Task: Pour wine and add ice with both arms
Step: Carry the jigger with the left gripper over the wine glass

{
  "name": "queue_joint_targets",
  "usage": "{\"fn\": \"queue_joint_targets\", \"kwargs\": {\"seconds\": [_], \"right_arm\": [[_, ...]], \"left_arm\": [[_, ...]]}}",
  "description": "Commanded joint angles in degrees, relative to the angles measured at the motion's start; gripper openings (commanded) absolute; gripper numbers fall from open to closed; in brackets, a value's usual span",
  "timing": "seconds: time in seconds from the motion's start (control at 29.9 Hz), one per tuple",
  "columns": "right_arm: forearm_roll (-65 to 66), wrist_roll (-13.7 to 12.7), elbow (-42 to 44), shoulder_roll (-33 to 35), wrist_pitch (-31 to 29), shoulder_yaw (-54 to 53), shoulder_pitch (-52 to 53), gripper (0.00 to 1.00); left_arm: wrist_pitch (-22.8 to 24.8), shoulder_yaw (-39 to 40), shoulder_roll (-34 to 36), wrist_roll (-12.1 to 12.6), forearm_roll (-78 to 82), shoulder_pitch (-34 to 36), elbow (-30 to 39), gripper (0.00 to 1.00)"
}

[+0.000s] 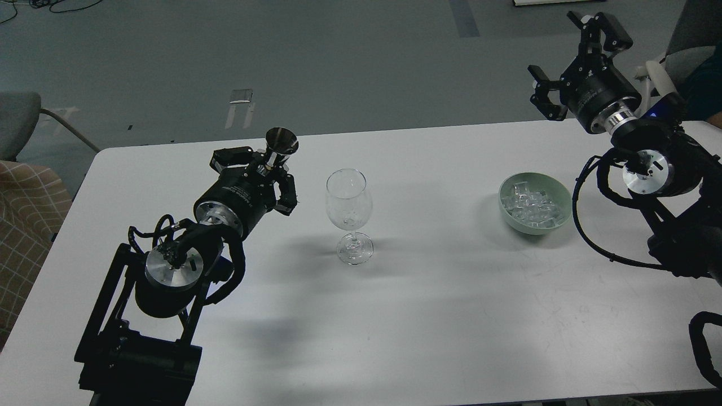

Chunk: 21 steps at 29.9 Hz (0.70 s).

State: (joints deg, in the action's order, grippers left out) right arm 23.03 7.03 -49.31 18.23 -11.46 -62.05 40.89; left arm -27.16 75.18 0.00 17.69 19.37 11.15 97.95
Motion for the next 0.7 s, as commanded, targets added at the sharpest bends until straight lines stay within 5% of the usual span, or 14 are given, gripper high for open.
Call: {"fn": "queue_joint_targets", "kwargs": {"seconds": [0.0,0.67], "right_arm": [[0.1,0.0,0.0,-0.1,0.0,0.0,0.1,1.00],[0.1,0.0,0.0,-0.1,0.0,0.0,0.0,1.00]], "left_arm": [[0.0,-0.6,0.0,0.0,1.1,0.1,0.0,0.00],[-0.3,-4.4,0.0,0.2,5.3,2.1,-0.2,0.00]]}}
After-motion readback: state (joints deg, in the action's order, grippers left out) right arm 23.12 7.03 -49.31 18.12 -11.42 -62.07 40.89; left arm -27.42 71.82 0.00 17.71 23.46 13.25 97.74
